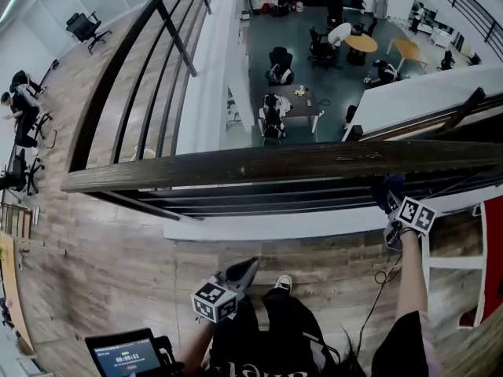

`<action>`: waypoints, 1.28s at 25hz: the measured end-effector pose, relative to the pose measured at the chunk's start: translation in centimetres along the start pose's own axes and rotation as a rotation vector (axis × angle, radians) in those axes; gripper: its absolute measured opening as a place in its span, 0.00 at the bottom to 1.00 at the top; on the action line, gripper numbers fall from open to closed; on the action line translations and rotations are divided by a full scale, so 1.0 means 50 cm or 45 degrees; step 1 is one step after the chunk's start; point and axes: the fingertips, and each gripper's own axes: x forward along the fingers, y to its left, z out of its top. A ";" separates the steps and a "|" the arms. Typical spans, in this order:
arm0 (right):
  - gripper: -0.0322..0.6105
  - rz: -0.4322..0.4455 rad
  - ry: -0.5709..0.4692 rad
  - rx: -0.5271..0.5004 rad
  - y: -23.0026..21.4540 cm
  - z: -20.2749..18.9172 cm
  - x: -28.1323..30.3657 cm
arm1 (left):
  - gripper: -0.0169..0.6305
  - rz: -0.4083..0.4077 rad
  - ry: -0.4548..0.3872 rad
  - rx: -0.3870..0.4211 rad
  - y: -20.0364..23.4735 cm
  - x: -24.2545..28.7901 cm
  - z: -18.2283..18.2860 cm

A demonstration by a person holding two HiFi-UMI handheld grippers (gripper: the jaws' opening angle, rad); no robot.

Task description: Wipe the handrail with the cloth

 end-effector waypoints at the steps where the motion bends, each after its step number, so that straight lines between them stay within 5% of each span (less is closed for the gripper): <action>1: 0.21 -0.030 0.010 -0.005 -0.019 0.004 -0.003 | 0.03 0.001 -0.003 -0.006 0.001 -0.002 0.002; 6: 0.21 -0.119 0.020 -0.021 -0.070 0.027 -0.025 | 0.03 0.013 -0.003 -0.024 0.013 -0.025 -0.012; 15: 0.21 0.097 -0.034 0.029 0.190 -0.104 -0.061 | 0.03 0.096 -0.039 -0.045 0.126 -0.135 -0.038; 24: 0.21 0.348 0.159 -0.064 0.604 -0.365 0.006 | 0.03 0.166 -0.034 -0.009 0.292 -0.301 -0.093; 32: 0.21 0.439 0.342 -0.194 0.939 -0.574 0.117 | 0.03 0.225 -0.027 -0.066 0.446 -0.450 -0.168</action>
